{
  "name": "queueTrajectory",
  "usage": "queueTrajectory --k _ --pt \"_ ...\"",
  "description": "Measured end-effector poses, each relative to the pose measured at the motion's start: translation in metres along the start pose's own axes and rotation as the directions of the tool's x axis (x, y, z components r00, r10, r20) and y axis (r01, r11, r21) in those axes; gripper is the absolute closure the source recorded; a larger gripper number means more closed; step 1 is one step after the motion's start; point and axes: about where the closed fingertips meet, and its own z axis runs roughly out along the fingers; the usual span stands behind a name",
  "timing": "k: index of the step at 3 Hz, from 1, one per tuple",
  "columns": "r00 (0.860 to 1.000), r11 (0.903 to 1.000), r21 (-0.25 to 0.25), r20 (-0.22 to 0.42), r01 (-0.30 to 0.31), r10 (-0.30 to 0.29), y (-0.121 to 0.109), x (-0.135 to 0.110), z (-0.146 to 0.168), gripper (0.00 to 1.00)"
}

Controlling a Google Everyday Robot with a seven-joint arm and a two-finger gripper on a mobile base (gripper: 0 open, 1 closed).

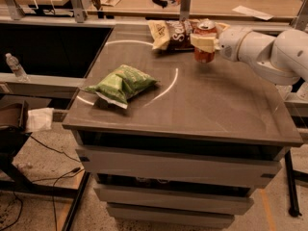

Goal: Move coke can near green jalapeno chip bag

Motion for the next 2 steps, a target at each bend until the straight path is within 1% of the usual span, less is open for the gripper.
queueTrajectory --k 1,2 --pt "1.000 0.9996 0.024 -0.019 -0.013 0.014 -0.011 0.013 0.020 1.00" --pt "1.000 0.9991 0.037 -0.006 -0.018 0.018 -0.021 0.020 0.042 0.83"
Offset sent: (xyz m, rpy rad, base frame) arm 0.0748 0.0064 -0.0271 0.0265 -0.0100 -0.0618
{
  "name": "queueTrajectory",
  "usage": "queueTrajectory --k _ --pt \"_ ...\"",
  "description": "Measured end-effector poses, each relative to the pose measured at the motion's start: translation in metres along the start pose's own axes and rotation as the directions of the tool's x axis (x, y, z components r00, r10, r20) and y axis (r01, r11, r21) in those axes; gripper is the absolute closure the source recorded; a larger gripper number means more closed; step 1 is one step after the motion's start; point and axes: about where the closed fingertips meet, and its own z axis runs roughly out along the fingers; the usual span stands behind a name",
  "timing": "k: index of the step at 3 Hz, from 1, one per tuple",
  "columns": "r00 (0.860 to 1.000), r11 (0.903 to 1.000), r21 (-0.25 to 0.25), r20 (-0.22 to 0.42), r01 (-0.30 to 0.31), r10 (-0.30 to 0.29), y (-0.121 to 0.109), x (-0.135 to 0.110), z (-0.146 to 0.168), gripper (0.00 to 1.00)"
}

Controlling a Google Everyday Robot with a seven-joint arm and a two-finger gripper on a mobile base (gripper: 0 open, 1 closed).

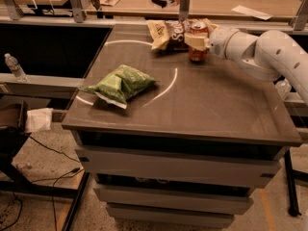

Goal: Move coke can near green jalapeno chip bag

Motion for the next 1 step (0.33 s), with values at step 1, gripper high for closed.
queueTrajectory --k 1 --pt "0.999 0.9992 -0.030 -0.027 -0.025 0.024 0.0050 0.0012 0.0211 0.60"
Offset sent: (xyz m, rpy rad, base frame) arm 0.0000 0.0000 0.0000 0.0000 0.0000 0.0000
